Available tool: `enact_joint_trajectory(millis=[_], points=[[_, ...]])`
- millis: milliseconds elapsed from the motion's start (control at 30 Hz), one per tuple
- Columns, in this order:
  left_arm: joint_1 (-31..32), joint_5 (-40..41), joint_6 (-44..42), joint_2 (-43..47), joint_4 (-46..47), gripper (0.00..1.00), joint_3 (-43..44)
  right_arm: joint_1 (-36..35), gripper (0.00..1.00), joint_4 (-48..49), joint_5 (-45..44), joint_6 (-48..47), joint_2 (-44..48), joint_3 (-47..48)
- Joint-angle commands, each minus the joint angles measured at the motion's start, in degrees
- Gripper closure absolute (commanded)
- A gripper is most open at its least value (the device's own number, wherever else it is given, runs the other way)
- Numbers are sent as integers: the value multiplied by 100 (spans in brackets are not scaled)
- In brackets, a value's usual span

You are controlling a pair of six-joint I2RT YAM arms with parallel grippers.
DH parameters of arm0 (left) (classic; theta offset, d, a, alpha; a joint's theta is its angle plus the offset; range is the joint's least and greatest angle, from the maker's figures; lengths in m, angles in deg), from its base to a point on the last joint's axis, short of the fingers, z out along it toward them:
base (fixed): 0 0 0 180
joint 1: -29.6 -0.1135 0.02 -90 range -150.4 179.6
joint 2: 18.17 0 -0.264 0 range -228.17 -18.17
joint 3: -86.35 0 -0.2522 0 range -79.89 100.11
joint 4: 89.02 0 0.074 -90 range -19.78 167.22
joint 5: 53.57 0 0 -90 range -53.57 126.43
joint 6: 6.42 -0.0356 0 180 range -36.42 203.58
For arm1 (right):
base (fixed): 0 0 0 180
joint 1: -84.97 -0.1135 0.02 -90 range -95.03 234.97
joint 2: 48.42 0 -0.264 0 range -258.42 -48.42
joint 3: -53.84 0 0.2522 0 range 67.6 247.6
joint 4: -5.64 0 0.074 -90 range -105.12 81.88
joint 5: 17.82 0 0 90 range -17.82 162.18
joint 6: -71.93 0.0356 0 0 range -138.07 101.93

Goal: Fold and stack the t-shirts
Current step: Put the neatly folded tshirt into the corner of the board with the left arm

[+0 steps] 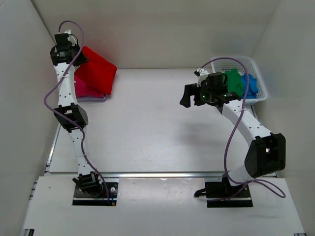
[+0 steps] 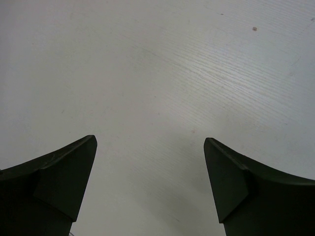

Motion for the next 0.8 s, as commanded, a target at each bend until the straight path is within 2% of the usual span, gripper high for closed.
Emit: enact_joint_trajectory(millis=[0, 367, 567, 633, 767], points=[[-141, -103, 106, 604, 404, 100, 244, -75, 12, 143, -51, 78, 88, 106], [-475, -50, 98, 533, 360, 100, 226, -189, 12, -5, -121, 43, -123, 168], [-423, 328, -61, 551, 281, 100, 218, -347, 12, 3, -208, 34, -237, 229], [-256, 826, -253, 490, 228, 100, 218, -338, 11, -6, -226, 43, -220, 212], [-71, 1292, -403, 261, 158, 100, 235, -365, 12, -23, -244, 79, -246, 212]])
